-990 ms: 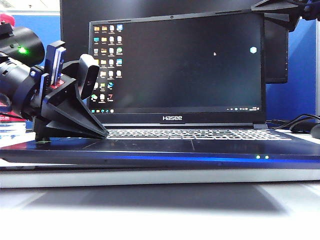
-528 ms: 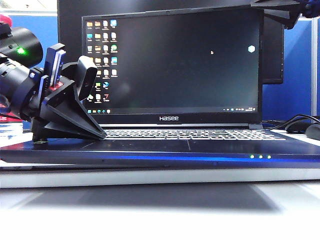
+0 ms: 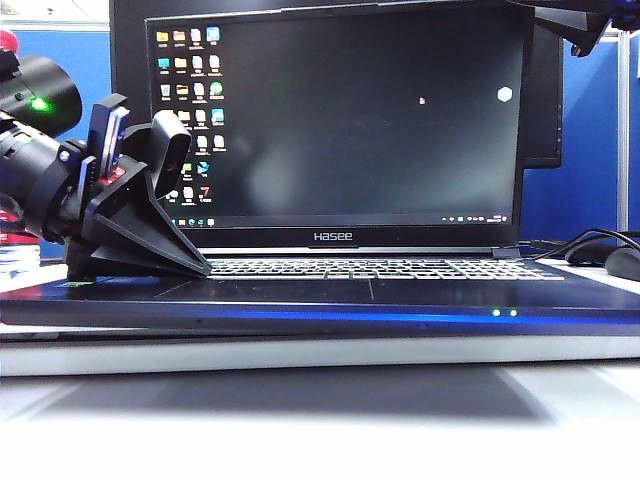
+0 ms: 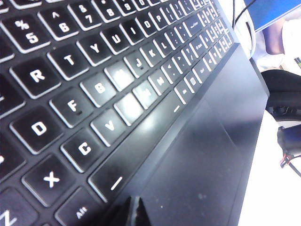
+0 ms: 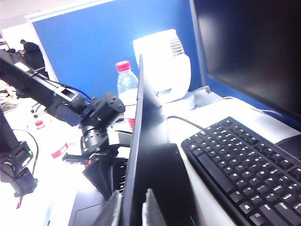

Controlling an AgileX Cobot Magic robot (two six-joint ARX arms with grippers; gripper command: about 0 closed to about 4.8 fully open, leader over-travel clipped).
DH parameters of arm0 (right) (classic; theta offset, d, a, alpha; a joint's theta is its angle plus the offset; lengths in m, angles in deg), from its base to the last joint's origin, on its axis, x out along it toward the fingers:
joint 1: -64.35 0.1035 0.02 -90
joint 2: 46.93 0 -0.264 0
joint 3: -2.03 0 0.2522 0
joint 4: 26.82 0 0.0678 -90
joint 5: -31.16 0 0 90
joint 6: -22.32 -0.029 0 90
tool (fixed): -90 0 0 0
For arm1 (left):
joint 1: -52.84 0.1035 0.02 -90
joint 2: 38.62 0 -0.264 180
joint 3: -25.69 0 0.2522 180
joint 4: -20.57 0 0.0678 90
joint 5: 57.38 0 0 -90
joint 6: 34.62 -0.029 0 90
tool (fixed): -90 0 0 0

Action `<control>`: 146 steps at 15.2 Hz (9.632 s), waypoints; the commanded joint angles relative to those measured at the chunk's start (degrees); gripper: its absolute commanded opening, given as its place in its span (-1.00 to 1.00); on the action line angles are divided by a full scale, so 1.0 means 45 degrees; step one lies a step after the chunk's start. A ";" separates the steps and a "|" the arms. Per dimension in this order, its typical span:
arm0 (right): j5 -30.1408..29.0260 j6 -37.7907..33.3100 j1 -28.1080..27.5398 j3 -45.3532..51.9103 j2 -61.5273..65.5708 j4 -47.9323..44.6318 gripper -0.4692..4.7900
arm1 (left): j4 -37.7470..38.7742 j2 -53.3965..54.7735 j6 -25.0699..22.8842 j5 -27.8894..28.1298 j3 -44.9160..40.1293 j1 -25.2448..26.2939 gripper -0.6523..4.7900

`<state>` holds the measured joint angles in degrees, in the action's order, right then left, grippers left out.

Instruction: Close the lid of the black laptop.

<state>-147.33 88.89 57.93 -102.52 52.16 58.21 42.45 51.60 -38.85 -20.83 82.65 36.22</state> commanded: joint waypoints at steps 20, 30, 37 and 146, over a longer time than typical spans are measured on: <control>0.0170 -0.0792 -0.1054 0.1083 -0.2657 0.1103 0.31 | 0.0389 0.0452 -0.0583 0.0165 -0.0185 -0.0330 -0.78; 0.1409 -0.7198 -0.0656 0.0291 -0.2093 -0.6212 -0.85 | 0.0374 0.0447 -0.0534 0.0097 -0.0185 -0.0335 -0.78; 0.1409 -0.7150 -0.0068 0.0306 -0.1511 -0.5061 -0.84 | 0.0340 0.0447 -0.0539 0.0155 -0.0185 -0.0335 -0.78; 0.2827 -0.9355 0.2229 0.0039 -0.2021 -0.5061 -0.85 | 0.4099 -0.3623 -0.0199 0.5168 -0.0131 -0.6844 -0.78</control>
<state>-135.13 48.19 67.33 -102.06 43.30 36.59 64.39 35.40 -40.80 1.75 81.95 5.69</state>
